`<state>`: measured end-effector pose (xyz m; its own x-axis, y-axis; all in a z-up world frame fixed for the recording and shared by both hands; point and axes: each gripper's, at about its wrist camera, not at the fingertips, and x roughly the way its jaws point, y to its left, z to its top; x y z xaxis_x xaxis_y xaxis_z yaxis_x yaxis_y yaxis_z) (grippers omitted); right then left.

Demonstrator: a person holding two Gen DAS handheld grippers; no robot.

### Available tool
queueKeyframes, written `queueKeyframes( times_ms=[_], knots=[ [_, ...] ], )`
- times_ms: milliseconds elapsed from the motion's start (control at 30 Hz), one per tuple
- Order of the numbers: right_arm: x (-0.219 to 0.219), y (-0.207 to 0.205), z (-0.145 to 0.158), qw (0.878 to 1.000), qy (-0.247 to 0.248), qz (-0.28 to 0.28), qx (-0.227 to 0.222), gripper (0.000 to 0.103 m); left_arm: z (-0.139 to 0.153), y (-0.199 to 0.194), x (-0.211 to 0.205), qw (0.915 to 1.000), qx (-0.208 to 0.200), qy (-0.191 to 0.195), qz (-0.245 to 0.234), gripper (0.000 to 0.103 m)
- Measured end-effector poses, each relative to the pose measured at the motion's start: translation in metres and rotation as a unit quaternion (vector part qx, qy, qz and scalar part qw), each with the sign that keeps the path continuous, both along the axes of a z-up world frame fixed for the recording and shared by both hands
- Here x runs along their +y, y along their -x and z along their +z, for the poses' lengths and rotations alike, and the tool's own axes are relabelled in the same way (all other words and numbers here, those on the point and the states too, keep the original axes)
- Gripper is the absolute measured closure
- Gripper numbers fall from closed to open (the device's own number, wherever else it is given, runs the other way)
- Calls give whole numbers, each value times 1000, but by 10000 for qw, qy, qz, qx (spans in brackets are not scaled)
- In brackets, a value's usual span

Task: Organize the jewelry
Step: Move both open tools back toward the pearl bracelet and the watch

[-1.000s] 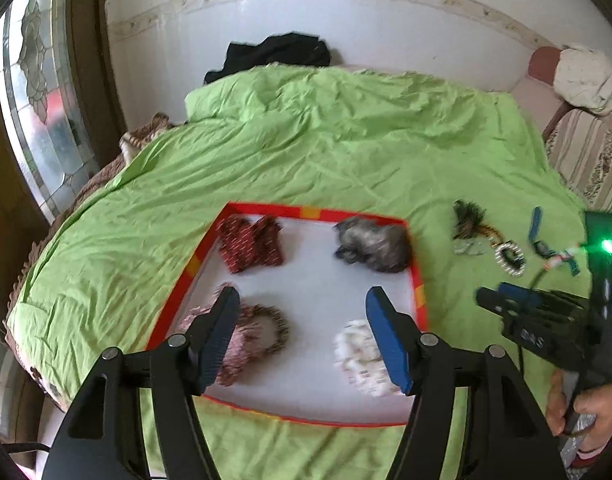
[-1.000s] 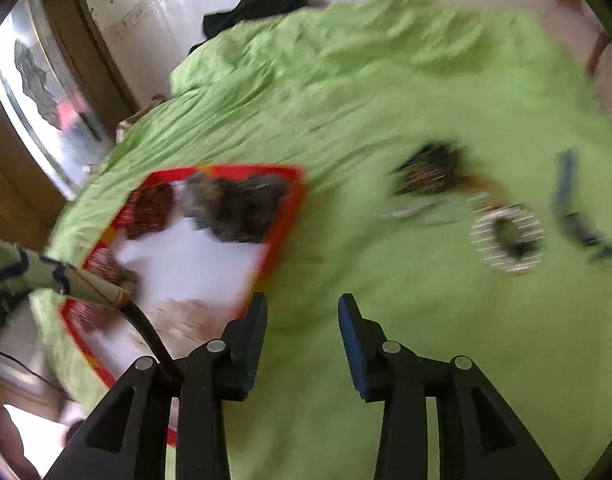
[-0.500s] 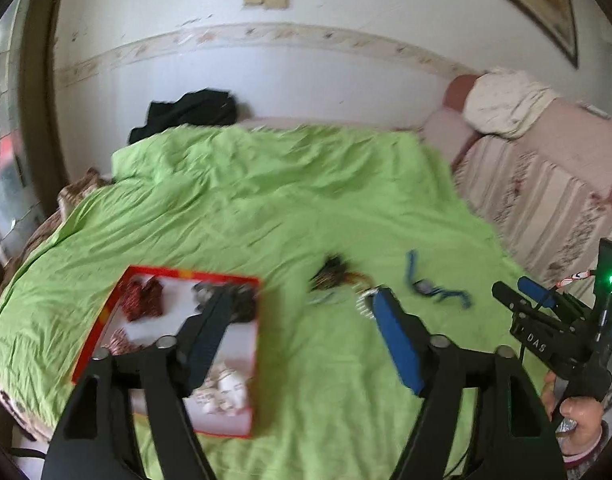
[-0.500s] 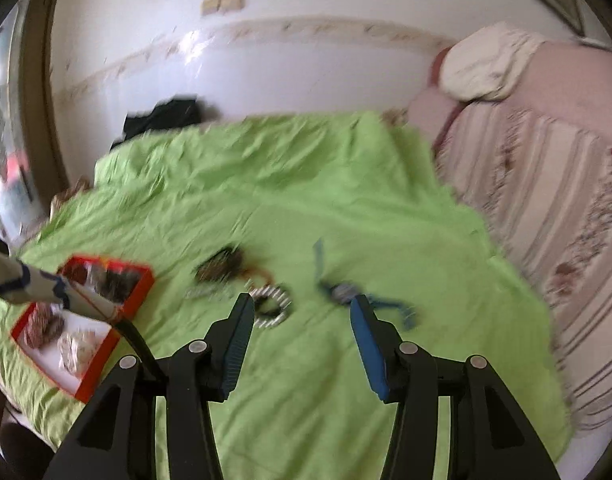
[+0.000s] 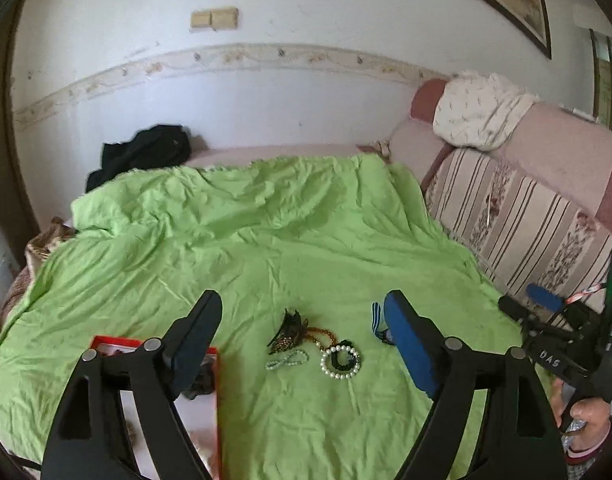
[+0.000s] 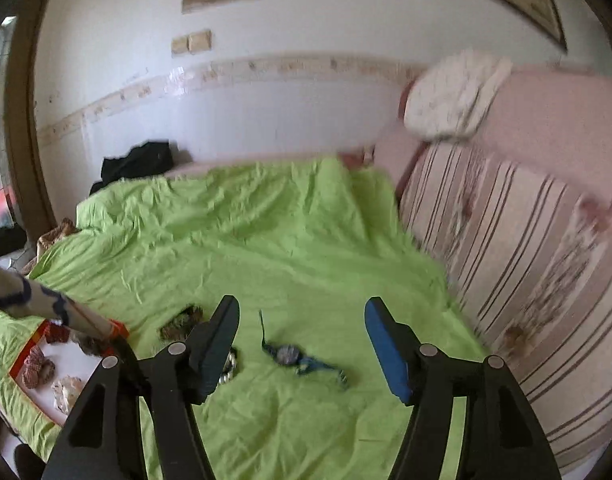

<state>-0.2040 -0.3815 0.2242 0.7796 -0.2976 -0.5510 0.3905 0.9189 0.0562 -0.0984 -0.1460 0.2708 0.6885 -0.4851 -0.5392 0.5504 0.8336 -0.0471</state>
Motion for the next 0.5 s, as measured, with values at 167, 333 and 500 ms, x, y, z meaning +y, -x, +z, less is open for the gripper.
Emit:
queueKeyframes(
  times_ms=[167, 333, 500],
  knots=[
    [-35, -27, -85, 9963, -584, 4, 627, 35, -68, -35, -24, 9978, 464, -402, -230, 21],
    [-75, -34, -143, 9883, -1222, -200, 895, 36, -146, -66, -46, 9910, 1047, -712, -444, 28],
    [-87, -44, -165, 9833, -1627, 149, 802, 36, -197, -75, -71, 9818, 1506, -883, -754, 50]
  ],
)
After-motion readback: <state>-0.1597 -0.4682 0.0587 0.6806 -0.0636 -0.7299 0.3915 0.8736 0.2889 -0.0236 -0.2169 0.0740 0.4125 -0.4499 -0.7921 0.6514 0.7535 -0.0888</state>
